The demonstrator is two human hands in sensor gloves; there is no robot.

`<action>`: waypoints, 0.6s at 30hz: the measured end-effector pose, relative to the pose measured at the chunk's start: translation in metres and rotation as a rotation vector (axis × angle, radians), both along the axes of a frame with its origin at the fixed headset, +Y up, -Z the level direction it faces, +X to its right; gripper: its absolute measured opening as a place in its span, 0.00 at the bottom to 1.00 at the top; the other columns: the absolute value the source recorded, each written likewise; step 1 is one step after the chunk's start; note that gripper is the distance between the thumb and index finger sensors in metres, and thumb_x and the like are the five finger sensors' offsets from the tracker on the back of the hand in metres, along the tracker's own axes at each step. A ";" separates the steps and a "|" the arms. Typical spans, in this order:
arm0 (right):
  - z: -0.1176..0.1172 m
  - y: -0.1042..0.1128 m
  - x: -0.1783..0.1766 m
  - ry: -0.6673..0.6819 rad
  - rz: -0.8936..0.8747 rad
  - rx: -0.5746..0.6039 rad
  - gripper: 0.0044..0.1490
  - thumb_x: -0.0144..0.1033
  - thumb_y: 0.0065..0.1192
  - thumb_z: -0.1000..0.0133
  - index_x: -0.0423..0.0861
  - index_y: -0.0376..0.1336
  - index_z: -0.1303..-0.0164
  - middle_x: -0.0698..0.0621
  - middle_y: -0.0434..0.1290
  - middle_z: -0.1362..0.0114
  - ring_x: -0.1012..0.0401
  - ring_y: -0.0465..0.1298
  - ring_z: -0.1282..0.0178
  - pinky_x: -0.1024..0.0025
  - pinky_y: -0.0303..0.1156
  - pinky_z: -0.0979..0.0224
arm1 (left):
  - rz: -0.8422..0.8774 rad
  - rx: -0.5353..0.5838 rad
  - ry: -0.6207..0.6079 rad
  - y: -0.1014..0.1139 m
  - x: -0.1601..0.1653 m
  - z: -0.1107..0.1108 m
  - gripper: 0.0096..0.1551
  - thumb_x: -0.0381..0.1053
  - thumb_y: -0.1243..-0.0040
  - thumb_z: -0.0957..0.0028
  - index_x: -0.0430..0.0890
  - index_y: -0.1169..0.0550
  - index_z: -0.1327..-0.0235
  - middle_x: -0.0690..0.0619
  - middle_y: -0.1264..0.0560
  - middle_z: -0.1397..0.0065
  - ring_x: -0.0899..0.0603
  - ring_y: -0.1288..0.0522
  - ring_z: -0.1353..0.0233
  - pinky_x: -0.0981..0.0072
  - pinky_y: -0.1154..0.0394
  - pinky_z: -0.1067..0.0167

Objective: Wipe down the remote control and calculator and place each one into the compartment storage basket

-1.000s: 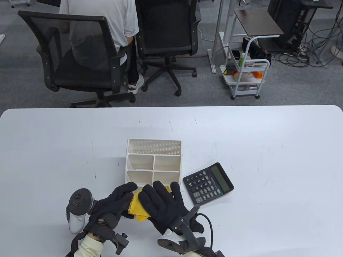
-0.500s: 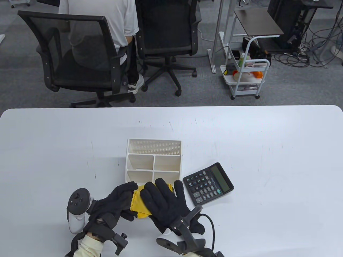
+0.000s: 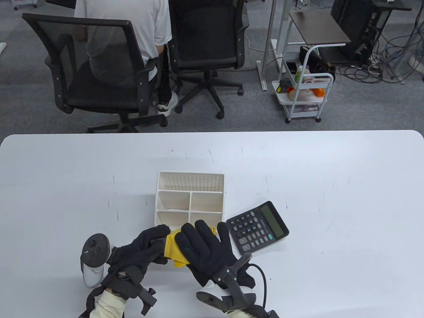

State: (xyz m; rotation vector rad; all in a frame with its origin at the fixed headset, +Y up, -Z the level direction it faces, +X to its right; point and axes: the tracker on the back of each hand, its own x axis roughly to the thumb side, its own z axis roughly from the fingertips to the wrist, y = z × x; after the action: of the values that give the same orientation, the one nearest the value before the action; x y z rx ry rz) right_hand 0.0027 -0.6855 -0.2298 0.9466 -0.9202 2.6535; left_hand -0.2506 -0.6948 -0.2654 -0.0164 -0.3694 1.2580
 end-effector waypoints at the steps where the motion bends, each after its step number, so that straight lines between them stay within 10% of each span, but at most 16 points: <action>1: -0.001 0.000 0.002 -0.007 -0.018 -0.013 0.38 0.42 0.54 0.36 0.44 0.52 0.16 0.41 0.62 0.15 0.40 0.62 0.20 0.25 0.50 0.29 | -0.018 0.027 0.023 0.001 0.000 0.001 0.26 0.46 0.39 0.47 0.51 0.25 0.33 0.46 0.21 0.33 0.42 0.11 0.46 0.55 0.12 0.52; 18: 0.002 -0.001 -0.012 0.092 -0.109 -0.101 0.39 0.39 0.53 0.36 0.39 0.51 0.16 0.38 0.66 0.19 0.39 0.67 0.24 0.26 0.55 0.30 | -0.196 0.286 0.068 0.013 0.015 0.013 0.30 0.43 0.34 0.51 0.47 0.23 0.32 0.47 0.17 0.35 0.39 0.09 0.46 0.52 0.10 0.53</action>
State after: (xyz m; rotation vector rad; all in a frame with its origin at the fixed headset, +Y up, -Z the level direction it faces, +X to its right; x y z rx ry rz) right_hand -0.0097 -0.6861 -0.2277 0.9579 -0.7863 2.5169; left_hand -0.2358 -0.6813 -0.2525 0.2286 -0.4743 1.0015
